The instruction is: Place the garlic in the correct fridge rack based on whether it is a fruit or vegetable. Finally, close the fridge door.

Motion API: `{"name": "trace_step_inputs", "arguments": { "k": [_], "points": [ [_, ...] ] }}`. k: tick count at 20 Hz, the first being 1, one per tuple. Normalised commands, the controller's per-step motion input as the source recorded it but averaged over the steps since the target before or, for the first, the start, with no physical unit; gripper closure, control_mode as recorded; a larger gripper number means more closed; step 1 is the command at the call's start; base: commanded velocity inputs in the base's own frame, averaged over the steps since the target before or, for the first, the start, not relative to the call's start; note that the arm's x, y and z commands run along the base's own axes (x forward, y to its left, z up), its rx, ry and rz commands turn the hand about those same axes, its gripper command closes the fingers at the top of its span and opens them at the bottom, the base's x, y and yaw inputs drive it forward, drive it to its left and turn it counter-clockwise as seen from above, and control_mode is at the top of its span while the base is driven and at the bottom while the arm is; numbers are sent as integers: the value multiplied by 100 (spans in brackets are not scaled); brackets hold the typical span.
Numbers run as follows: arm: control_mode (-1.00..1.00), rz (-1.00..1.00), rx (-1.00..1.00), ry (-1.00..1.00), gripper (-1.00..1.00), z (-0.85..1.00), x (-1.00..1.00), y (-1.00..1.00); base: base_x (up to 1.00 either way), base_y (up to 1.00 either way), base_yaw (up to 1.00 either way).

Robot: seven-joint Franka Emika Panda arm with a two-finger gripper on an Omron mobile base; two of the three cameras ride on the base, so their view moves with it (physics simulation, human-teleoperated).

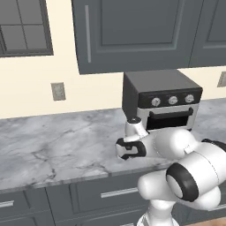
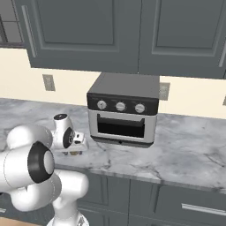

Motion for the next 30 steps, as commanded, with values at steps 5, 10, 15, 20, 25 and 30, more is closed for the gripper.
{"name": "trace_step_inputs", "arguments": {
  "k": [5,10,15,20,25,30],
  "points": [
    [-100,0,0,-3,100,2,-20,0,0,0,0],
    [-100,-1,0,-18,100,86,-97,-9,0,0,0],
    [-100,0,0,-13,100,100,-95,-1,0,0,0],
    [-100,0,0,-4,100,75,-42,0,0,0,0],
    [-100,0,0,5,100,36,0,0,0,0,0],
    [100,1,0,0,100,0,0,3,-17,5,-5]
  ]
}}
